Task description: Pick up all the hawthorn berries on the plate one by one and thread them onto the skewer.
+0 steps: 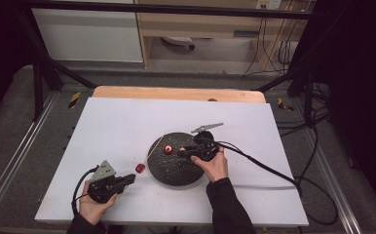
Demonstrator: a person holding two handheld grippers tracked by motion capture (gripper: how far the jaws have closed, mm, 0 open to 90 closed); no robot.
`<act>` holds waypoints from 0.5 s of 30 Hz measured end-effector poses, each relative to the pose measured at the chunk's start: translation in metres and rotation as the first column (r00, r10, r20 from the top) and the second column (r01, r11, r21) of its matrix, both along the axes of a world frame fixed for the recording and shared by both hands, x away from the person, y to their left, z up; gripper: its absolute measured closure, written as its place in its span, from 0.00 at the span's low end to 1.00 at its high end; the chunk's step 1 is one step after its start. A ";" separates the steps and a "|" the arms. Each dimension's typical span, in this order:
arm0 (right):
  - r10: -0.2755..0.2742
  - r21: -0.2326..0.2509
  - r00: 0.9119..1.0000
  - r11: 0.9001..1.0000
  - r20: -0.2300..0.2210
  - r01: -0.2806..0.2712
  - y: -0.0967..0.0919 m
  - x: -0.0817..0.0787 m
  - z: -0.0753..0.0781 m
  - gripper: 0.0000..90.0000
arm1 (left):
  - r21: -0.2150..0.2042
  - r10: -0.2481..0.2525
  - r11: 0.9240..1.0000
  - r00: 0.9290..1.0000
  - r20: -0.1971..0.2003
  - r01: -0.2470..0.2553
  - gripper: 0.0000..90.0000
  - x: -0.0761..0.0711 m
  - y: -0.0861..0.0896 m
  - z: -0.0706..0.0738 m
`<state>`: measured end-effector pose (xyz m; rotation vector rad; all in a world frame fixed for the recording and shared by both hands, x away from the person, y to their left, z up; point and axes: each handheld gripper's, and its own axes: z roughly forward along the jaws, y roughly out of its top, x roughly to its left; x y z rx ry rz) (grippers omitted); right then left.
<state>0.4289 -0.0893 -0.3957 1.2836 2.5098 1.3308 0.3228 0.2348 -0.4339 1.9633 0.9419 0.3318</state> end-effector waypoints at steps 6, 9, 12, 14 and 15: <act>-0.058 0.133 0.998 0.990 0.029 0.053 -0.003 -0.011 -0.007 0.69 | -0.015 0.008 1.000 1.000 0.002 -0.008 0.98 -0.001 0.000 0.000; -0.100 0.222 0.994 0.971 0.032 0.091 -0.004 -0.017 -0.012 0.69 | -0.027 0.013 1.000 1.000 0.002 -0.013 0.98 -0.001 0.000 0.000; -0.136 0.275 0.990 0.954 0.040 0.120 -0.003 -0.021 -0.016 0.69 | -0.036 0.018 0.999 1.000 0.002 -0.018 0.98 -0.002 -0.001 0.001; -0.154 0.305 0.987 0.943 0.040 0.135 -0.001 -0.022 -0.019 0.69 | -0.041 0.021 0.999 1.000 0.007 -0.020 0.98 -0.002 -0.001 0.001; -0.167 0.324 0.985 0.935 0.042 0.145 0.000 -0.023 -0.020 0.69 | -0.046 0.023 0.999 1.000 0.007 -0.023 0.98 -0.002 -0.002 0.001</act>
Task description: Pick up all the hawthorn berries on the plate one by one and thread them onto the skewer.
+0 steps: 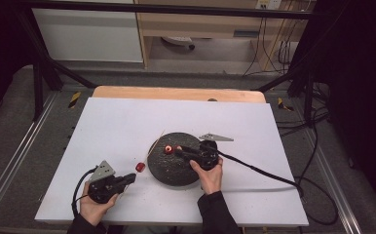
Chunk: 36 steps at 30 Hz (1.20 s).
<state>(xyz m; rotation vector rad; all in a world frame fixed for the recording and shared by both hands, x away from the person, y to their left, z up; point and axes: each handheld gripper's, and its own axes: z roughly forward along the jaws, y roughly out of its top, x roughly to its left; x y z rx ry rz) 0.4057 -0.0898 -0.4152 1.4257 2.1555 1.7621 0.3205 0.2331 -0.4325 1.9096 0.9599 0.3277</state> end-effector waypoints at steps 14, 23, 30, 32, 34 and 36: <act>-0.144 0.196 0.987 0.972 0.069 0.128 0.003 -0.003 -0.001 0.69 | -0.040 0.017 0.999 0.999 0.028 -0.016 0.98 -0.002 -0.010 0.002; -0.193 0.278 0.976 0.947 0.100 0.159 0.002 -0.002 0.003 0.69 | -0.053 0.012 0.999 0.999 0.036 -0.010 0.98 -0.004 -0.019 0.002; -0.214 0.326 0.971 0.930 0.107 0.169 -0.001 0.001 0.010 0.69 | -0.061 0.010 0.998 0.999 0.038 -0.008 0.98 -0.005 -0.023 0.001; -0.222 0.335 0.969 0.926 0.109 0.175 -0.001 0.002 0.011 0.69 | -0.062 0.009 0.998 0.999 0.038 -0.007 0.98 -0.005 -0.024 0.001; -0.233 0.346 0.966 0.921 0.115 0.181 -0.002 0.002 0.013 0.69 | -0.064 0.008 0.998 0.999 0.036 -0.005 0.98 -0.005 -0.025 0.001; -0.247 0.361 0.962 0.913 0.116 0.191 -0.002 0.003 0.014 0.69 | -0.063 0.006 0.998 0.999 0.039 -0.003 0.98 -0.005 -0.026 0.001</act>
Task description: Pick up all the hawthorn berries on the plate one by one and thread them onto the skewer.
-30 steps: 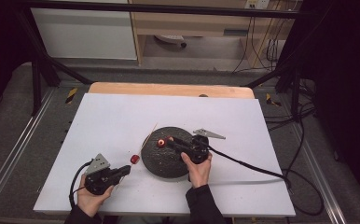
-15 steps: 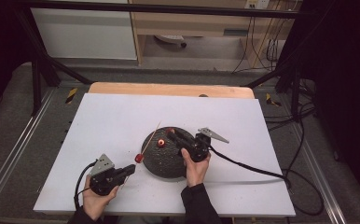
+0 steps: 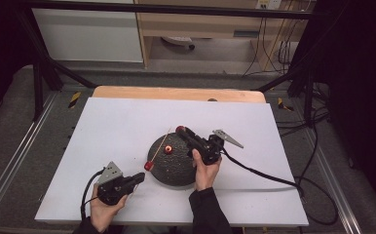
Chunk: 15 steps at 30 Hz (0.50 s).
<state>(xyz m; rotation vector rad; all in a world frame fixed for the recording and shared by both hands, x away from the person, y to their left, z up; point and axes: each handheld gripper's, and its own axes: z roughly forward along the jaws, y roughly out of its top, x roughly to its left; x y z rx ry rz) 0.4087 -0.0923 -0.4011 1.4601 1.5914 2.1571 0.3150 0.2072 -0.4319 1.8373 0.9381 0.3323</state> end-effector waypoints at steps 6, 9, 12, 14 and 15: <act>-0.022 0.035 0.999 0.999 0.024 0.021 -0.003 0.002 0.005 0.69 | -0.001 -0.003 1.000 1.000 -0.001 0.003 0.98 -0.001 -0.002 0.000; -0.030 0.046 0.999 0.999 0.030 0.029 -0.004 0.003 0.007 0.69 | -0.002 -0.005 1.000 1.000 0.001 0.005 0.98 -0.001 -0.003 0.000; -0.038 0.057 0.999 0.998 0.030 0.036 -0.004 0.005 0.008 0.69 | 0.001 -0.012 1.000 1.000 0.007 0.012 0.98 -0.002 -0.006 0.000; -0.042 0.064 0.999 0.997 0.028 0.040 -0.004 0.005 0.008 0.69 | 0.001 -0.016 1.000 1.000 0.010 0.016 0.98 -0.003 -0.008 0.000; -0.044 0.072 0.999 0.997 0.027 0.042 -0.004 0.005 0.008 0.69 | 0.001 -0.018 1.000 1.000 0.008 0.018 0.98 -0.003 -0.008 0.000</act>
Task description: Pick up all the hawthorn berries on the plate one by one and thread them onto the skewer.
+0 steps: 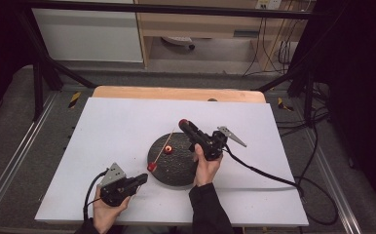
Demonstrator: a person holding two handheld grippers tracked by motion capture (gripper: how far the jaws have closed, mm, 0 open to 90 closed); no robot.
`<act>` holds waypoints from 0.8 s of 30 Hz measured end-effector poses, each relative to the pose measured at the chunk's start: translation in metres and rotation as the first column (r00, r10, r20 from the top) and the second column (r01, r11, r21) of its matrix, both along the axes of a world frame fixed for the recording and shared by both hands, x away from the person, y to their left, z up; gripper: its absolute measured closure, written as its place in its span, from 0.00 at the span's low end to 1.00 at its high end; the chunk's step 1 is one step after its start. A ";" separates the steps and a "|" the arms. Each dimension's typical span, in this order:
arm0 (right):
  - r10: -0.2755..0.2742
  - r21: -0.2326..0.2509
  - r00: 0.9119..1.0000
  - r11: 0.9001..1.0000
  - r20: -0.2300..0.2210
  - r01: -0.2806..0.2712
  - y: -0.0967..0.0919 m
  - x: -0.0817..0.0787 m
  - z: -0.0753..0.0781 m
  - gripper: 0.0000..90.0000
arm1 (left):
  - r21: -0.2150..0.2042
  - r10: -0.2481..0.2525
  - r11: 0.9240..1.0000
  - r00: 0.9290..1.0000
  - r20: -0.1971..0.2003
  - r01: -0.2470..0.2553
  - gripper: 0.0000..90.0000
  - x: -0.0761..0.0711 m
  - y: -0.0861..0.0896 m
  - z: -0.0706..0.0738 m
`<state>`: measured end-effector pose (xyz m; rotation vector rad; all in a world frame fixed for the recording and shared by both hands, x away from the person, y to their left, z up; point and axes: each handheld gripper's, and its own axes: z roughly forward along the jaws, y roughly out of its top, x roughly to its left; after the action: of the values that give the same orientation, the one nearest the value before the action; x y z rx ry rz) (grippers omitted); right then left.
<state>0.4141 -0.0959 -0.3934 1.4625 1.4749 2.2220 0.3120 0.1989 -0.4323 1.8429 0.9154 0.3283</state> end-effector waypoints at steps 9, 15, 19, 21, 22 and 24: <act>-0.003 0.038 1.000 0.999 0.001 0.003 0.002 0.002 -0.003 0.69 | -0.004 -0.011 1.000 1.000 0.007 0.011 0.98 -0.002 -0.006 -0.001; -0.011 0.051 1.000 0.999 0.005 0.011 0.003 0.002 -0.004 0.69 | -0.009 -0.018 1.000 1.000 0.009 0.018 0.98 -0.003 -0.008 0.000; -0.013 0.051 1.000 0.999 0.007 0.013 0.004 0.002 -0.005 0.69 | -0.013 -0.021 1.000 1.000 0.014 0.021 0.98 -0.003 -0.009 0.000; -0.016 0.055 1.000 0.998 0.007 0.016 0.004 0.002 -0.006 0.69 | -0.011 -0.023 1.000 1.000 0.014 0.023 0.98 -0.003 -0.009 0.000; -0.015 0.053 1.000 0.998 0.004 0.015 0.005 0.002 -0.006 0.69 | -0.011 -0.023 1.000 1.000 0.014 0.023 0.98 -0.003 -0.009 0.000; -0.013 0.057 1.000 0.998 0.001 0.012 0.006 0.002 -0.007 0.69 | -0.013 -0.025 1.000 1.000 0.017 0.025 0.98 -0.004 -0.011 0.000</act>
<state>0.4157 -0.0904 -0.4007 1.4822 1.4090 2.2756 0.3082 0.1883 -0.4325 1.8354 0.8805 0.3216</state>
